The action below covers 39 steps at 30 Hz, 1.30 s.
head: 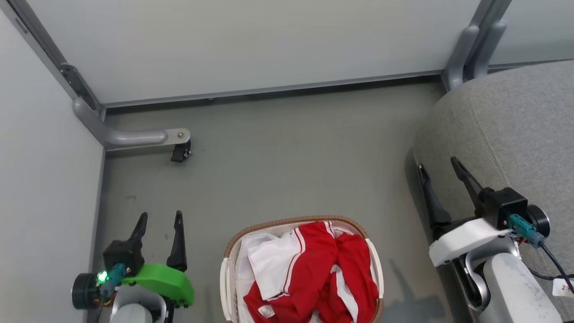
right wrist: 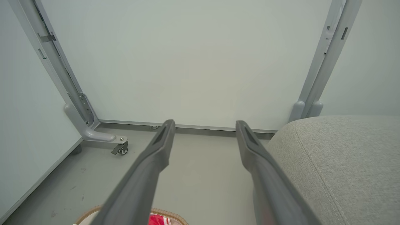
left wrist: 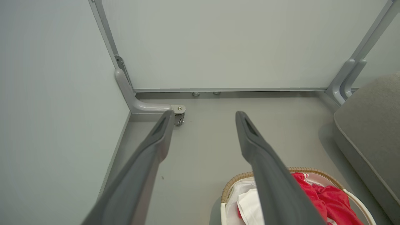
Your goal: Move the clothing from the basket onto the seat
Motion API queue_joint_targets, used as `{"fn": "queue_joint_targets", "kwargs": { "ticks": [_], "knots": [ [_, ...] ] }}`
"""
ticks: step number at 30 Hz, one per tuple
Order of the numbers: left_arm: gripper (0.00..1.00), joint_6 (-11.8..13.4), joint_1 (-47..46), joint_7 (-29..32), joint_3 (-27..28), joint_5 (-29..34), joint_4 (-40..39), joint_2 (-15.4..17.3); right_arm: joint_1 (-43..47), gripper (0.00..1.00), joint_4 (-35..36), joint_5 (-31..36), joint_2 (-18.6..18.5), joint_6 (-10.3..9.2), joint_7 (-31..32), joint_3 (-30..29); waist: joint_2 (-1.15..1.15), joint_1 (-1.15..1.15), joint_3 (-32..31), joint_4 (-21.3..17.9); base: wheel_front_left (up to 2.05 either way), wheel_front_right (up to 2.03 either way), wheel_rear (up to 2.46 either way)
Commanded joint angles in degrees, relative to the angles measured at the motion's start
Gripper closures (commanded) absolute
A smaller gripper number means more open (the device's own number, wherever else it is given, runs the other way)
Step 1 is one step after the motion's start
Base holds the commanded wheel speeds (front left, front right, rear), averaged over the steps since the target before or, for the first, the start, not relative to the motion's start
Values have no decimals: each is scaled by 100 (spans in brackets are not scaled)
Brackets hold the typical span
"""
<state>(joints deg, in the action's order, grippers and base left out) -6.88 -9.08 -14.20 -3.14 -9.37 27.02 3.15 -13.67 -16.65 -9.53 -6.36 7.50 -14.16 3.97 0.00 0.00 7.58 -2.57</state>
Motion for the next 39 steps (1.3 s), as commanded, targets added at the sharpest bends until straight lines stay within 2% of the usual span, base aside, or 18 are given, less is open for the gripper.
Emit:
{"fn": "queue_joint_targets", "kwargs": {
  "ticks": [1,8,28,39],
  "knots": [
    [0,-26,-226,-44,-62,145,41,3,-135,0,77,113,-16,-2,-51,18,0,0,460,-251,0,0,0],
    [0,-64,-794,-110,-433,359,296,-3,-514,0,347,331,77,-3,-113,82,0,0,1236,-610,0,0,0],
    [0,-66,-2223,-98,-1878,-470,1355,398,-1143,0,824,154,336,-3,-112,236,0,0,2919,-1517,0,0,0],
    [0,-67,-2682,-98,-2673,-1060,2235,477,-1153,0,865,-50,340,-3,-112,387,0,0,3436,-1883,0,0,0]
  ]
}}
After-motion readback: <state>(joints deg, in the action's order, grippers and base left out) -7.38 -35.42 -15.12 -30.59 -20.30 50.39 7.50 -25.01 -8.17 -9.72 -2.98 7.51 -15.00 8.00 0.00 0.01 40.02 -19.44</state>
